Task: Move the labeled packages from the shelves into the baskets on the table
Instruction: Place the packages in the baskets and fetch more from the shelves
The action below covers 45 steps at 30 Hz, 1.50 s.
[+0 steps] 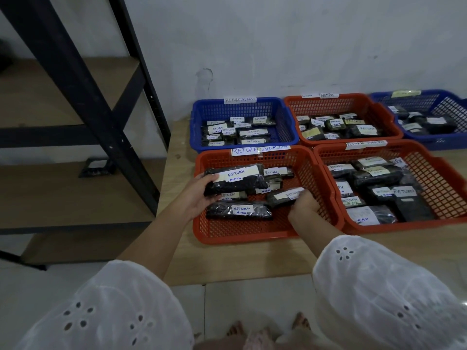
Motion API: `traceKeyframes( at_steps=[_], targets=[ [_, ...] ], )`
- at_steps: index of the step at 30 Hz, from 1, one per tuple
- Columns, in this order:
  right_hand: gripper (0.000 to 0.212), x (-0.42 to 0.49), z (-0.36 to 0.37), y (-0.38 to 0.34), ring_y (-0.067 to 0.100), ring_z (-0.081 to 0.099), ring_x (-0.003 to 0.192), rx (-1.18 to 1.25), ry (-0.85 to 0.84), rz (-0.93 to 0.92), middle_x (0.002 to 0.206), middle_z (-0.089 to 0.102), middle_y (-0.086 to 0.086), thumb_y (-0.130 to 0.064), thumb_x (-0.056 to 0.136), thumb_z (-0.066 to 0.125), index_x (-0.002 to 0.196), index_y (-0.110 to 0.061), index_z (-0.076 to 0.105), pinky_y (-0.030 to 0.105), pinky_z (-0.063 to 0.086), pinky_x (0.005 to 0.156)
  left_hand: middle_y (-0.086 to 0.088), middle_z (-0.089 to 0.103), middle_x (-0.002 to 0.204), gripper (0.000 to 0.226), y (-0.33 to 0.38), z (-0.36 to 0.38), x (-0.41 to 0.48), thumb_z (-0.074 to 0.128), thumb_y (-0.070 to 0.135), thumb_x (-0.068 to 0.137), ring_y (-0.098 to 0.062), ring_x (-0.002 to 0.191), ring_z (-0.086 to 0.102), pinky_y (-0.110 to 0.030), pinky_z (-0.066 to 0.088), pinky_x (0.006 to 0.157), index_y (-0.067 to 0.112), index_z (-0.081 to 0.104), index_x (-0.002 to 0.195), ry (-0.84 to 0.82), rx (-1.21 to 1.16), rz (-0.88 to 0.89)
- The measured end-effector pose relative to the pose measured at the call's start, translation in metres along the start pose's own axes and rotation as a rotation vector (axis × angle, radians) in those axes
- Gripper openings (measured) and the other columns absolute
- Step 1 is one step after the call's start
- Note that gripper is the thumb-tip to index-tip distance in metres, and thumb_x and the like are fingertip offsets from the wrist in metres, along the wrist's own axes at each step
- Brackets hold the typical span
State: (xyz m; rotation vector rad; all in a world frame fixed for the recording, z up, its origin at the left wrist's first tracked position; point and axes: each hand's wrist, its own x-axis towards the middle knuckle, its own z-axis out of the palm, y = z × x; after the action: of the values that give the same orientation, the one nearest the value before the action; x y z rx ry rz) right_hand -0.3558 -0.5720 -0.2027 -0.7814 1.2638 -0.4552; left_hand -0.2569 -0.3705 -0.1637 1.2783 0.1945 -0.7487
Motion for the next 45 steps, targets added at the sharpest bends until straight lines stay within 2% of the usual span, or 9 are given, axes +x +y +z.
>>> traceKeyframes(
  at_steps=[4, 10, 15, 21, 27, 30, 35, 40, 45],
  targets=[
    [0.005, -0.011, 0.000, -0.001, 0.013, 0.057, 0.045, -0.301, -0.321, 0.112, 0.079, 0.063, 0.009, -0.012, 0.087, 0.051, 0.087, -0.011, 0.056, 0.018, 0.043, 0.040, -0.009, 0.062, 0.113, 0.032, 0.000, 0.001, 0.000, 0.057, 0.013, 0.091, -0.022, 0.101, 0.060, -0.030, 0.054, 0.072, 0.012, 0.052, 0.123, -0.010, 0.004, 0.006],
    [0.017, -0.028, 0.005, 0.009, 0.021, 0.071, 0.063, -0.813, -0.774, 0.216, 0.096, 0.070, 0.009, 0.000, 0.086, 0.050, 0.096, -0.013, 0.055, 0.028, 0.059, 0.061, -0.008, 0.062, 0.109, 0.027, -0.002, 0.001, -0.005, 0.056, 0.012, 0.092, -0.019, 0.096, 0.060, -0.030, 0.053, 0.073, 0.013, 0.052, 0.119, -0.008, 0.016, 0.013],
    [0.024, -0.028, 0.013, 0.022, 0.025, 0.069, 0.084, -1.013, -0.791, 0.144, 0.118, 0.065, 0.013, 0.002, 0.084, 0.063, 0.106, -0.006, 0.058, 0.035, 0.048, 0.099, -0.010, 0.063, 0.113, 0.026, 0.000, -0.005, -0.012, 0.055, 0.012, 0.092, -0.022, 0.103, 0.060, -0.030, 0.053, 0.078, 0.013, 0.055, 0.118, -0.019, 0.002, 0.013],
    [0.073, -0.038, 0.020, 0.029, 0.030, 0.046, 0.126, -1.572, -0.661, -0.194, 0.140, 0.047, 0.015, -0.030, 0.081, 0.073, 0.138, 0.002, 0.040, 0.035, 0.039, 0.103, -0.012, 0.062, 0.116, 0.024, 0.000, -0.009, -0.020, 0.054, 0.010, 0.092, -0.023, 0.107, 0.059, -0.030, 0.053, 0.079, 0.013, 0.056, 0.116, -0.030, -0.021, 0.018],
    [0.060, -0.039, 0.015, 0.019, 0.018, 0.060, 0.067, -1.347, -0.677, -0.113, 0.090, 0.065, 0.014, -0.016, 0.081, 0.074, 0.131, 0.001, 0.046, 0.026, 0.047, 0.059, -0.010, 0.062, 0.111, 0.020, -0.001, -0.003, -0.026, 0.052, 0.009, 0.093, -0.019, 0.095, 0.060, -0.027, 0.053, 0.069, 0.014, 0.055, 0.112, -0.036, -0.015, 0.019],
    [0.045, -0.037, 0.009, 0.011, 0.011, 0.055, 0.050, -1.244, -0.607, -0.061, 0.089, 0.068, 0.011, -0.019, 0.086, 0.068, 0.125, -0.001, 0.055, 0.016, 0.039, 0.039, -0.012, 0.062, 0.116, 0.023, -0.002, -0.003, -0.026, 0.053, 0.009, 0.092, -0.024, 0.108, 0.059, -0.030, 0.054, 0.075, 0.012, 0.055, 0.115, -0.056, 0.007, 0.015],
    [0.051, -0.028, -0.003, -0.012, 0.022, 0.064, 0.089, -0.515, -0.728, 0.068, 0.114, 0.066, 0.012, -0.055, 0.095, 0.040, 0.124, -0.016, 0.056, 0.030, 0.048, 0.068, -0.013, 0.063, 0.118, 0.030, -0.009, 0.002, -0.027, 0.056, 0.008, 0.091, -0.026, 0.110, 0.060, -0.036, 0.054, 0.081, 0.010, 0.054, 0.121, -0.067, 0.055, -0.031],
    [0.041, -0.021, -0.019, -0.028, 0.027, 0.060, 0.109, -0.652, -0.874, 0.026, 0.123, 0.061, 0.010, -0.038, 0.079, 0.071, 0.115, -0.021, 0.063, 0.034, 0.055, 0.071, -0.010, 0.061, 0.122, 0.034, -0.025, 0.014, -0.027, 0.062, 0.010, 0.088, -0.023, 0.108, 0.060, -0.039, 0.054, 0.088, 0.013, 0.054, 0.121, -0.082, 0.299, -0.055],
    [0.023, -0.008, -0.035, -0.031, 0.022, 0.057, 0.100, -0.773, -0.781, 0.025, 0.110, 0.061, 0.003, -0.012, 0.078, 0.072, 0.098, -0.020, 0.065, 0.033, 0.053, 0.066, 0.011, 0.055, 0.111, 0.028, -0.033, 0.013, -0.026, 0.063, 0.015, 0.086, -0.018, 0.115, 0.051, -0.038, 0.042, 0.099, 0.032, 0.056, 0.107, 0.167, 0.859, 0.602]
  ],
)
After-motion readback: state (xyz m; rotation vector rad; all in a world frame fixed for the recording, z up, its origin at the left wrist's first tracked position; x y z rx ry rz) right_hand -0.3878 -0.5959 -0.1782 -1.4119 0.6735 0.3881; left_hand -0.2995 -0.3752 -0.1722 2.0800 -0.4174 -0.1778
